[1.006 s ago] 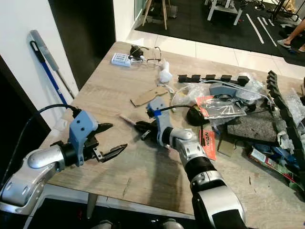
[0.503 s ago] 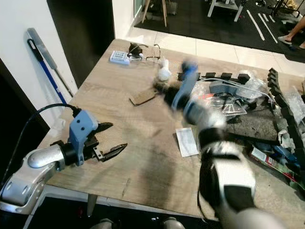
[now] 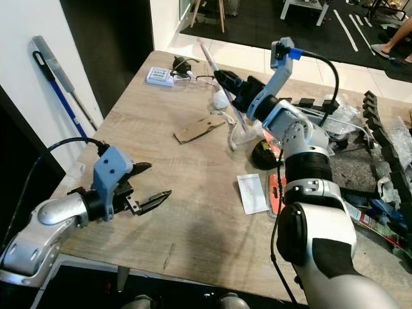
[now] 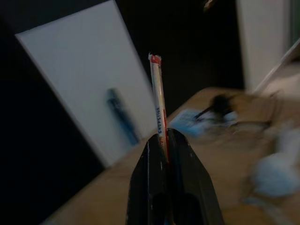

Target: Picking trash to rubbish bin

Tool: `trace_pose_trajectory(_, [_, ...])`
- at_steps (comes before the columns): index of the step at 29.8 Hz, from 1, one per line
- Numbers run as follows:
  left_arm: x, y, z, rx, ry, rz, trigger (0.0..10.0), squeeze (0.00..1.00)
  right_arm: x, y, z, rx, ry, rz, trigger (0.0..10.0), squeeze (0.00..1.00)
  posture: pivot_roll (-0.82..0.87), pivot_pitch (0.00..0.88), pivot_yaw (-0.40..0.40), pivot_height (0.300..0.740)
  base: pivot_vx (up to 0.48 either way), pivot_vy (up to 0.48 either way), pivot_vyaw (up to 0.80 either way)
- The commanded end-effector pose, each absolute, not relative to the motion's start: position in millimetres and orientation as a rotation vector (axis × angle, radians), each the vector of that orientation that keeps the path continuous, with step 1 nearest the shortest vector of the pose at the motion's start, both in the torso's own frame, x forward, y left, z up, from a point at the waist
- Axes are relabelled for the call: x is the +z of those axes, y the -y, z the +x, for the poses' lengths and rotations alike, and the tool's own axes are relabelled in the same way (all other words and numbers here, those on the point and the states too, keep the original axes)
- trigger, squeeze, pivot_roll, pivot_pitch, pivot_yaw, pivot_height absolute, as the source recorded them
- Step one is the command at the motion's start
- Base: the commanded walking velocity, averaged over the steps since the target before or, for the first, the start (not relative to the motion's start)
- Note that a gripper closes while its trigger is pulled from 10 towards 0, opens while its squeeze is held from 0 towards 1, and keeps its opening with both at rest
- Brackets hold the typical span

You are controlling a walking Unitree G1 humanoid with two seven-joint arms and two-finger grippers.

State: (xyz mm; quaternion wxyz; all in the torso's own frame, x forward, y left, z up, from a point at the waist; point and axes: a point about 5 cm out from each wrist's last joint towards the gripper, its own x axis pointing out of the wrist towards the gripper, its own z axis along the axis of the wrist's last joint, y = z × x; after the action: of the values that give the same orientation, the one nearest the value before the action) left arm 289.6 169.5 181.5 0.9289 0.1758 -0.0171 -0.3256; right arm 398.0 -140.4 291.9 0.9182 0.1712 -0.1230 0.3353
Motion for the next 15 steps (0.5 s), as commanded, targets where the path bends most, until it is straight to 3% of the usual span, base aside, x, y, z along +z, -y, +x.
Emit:
trace_pose_trajectory(1, [186, -180, 299, -0.49, 0.092, 0.353, 10.0, 0.0, 299, 148, 395, 0.589, 0.356, 0.235, 10.0, 0.0, 0.02, 0.149, -0.086, 0.74, 0.0, 0.0, 0.0])
trace_pose_trajectory(2, [186, -180, 299, -0.49, 0.092, 0.353, 10.0, 0.0, 299, 148, 395, 0.589, 0.356, 0.235, 10.0, 0.0, 0.02, 0.149, -0.086, 0.74, 0.0, 0.0, 0.0])
trace_pose_trajectory(3, [202, -200, 309, -0.229, 0.172, 0.242, 10.0, 0.0, 308, 153, 390, 0.498, 0.449, 0.176, 10.0, 0.0, 0.02, 0.149, -0.084, 0.74, 0.0, 0.0, 0.0])
trace_pose_trajectory(4, [207, -206, 310, -0.158, 0.198, 0.201, 10.0, 0.0, 310, 154, 389, 0.472, 0.472, 0.159, 10.0, 0.0, 0.02, 0.149, -0.084, 0.74, 0.0, 0.0, 0.0])
trace_pose_trajectory(9, [216, -224, 298, 0.011, 0.289, 0.162, 10.0, 0.0, 309, 164, 374, 0.358, 0.583, 0.016, 10.0, 0.0, 0.02, 0.137, -0.081, 0.74, 0.0, 0.0, 0.0])
trace_pose_trajectory(13, [190, -228, 286, 0.095, 0.167, 0.13, 10.0, 0.0, 285, 185, 362, 0.153, 0.565, -0.131, 10.0, 0.0, 0.0, 0.135, -0.075, 0.74, 0.0, 0.0, 0.0])
trace_pose_trajectory(15, [180, -228, 280, 0.125, 0.141, 0.124, 10.0, 0.0, 272, 190, 355, 0.101, 0.564, -0.113, 10.0, 0.0, 0.0, 0.131, -0.073, 0.74, 0.0, 0.0, 0.0])
